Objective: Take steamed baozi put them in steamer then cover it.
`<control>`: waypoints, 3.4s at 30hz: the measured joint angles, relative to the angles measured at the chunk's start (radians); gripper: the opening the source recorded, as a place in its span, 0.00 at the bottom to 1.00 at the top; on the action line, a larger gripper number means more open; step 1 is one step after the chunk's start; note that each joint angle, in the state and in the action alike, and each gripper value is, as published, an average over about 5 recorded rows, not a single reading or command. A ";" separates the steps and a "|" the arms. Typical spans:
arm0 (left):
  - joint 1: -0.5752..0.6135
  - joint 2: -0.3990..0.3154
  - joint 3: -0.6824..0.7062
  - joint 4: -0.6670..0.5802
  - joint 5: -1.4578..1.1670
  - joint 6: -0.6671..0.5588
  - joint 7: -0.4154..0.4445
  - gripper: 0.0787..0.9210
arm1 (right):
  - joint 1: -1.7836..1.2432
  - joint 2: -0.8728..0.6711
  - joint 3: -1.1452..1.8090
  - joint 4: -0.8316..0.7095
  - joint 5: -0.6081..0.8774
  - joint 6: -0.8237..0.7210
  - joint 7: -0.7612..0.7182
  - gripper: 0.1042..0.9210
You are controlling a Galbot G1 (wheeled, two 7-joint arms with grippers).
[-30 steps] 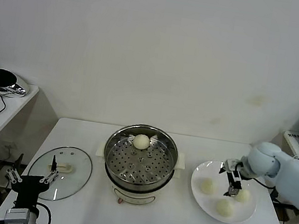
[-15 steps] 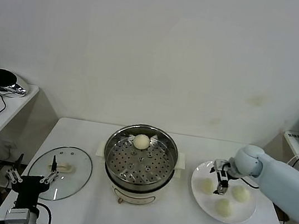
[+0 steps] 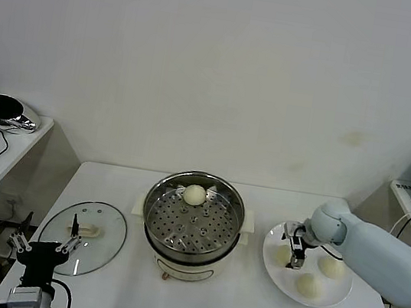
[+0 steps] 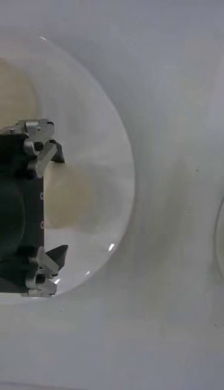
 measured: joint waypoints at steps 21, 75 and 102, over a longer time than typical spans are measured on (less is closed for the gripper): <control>0.000 0.000 0.006 -0.002 0.004 0.000 -0.001 0.88 | 0.024 -0.011 0.010 0.006 0.006 -0.005 -0.035 0.62; -0.039 -0.015 -0.003 -0.016 0.010 0.000 -0.005 0.88 | 0.611 0.616 -0.426 0.032 0.794 -0.402 0.227 0.65; -0.038 -0.016 0.006 -0.027 0.008 -0.002 -0.007 0.88 | 0.525 0.702 -0.421 -0.080 0.735 -0.420 0.214 0.87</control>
